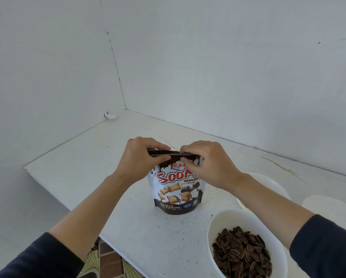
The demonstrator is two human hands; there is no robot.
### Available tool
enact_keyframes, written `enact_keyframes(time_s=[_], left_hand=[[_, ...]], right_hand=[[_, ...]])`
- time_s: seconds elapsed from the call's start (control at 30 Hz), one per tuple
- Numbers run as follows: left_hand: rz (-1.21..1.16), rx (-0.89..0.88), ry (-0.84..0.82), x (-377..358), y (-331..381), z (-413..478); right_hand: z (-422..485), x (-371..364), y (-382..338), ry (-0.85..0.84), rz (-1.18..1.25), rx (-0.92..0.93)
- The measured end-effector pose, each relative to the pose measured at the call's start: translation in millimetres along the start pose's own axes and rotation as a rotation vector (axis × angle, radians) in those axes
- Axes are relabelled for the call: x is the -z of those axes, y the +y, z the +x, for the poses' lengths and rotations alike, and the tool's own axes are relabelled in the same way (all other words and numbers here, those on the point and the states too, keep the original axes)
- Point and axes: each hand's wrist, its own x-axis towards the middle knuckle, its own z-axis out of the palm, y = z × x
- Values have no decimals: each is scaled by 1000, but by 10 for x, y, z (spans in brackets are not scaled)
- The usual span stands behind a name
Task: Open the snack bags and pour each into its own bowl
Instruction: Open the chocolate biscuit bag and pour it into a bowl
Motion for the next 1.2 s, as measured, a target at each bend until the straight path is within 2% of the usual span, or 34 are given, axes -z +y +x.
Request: enact_keyframes(time_s=[0.1, 0.3, 0.37, 0.53, 0.67, 0.73, 0.83, 0.97, 1.07, 1.2], left_hand=[[9, -27, 23, -6, -13, -3], [-46, 7, 1, 49, -35, 17], [-143, 102, -83, 121, 4, 48], [-515, 467, -459, 239, 19, 101], [-577, 506, -578, 113, 60, 29], [-603, 513, -558, 28, 85, -8], [-609, 518, -500, -54, 124, -27], [-617, 513, -516, -74, 192, -16], [-635, 516, -531, -70, 201, -8], [-642, 515, -536, -56, 196, -14]], right_hand=[[63, -26, -19, -18, 73, -63], [151, -82, -7, 4, -95, -32], [142, -89, 10, 21, -91, -4], [136, -142, 65, 119, -58, -24], [52, -192, 1, 254, -16, -142], [-4, -204, -50, 242, 121, -276], [-51, -137, -125, 116, 405, -514], [-63, -28, -215, -26, 798, -744], [-36, 11, -211, -75, 956, -839], [0, 33, -183, -95, 1036, -879]])
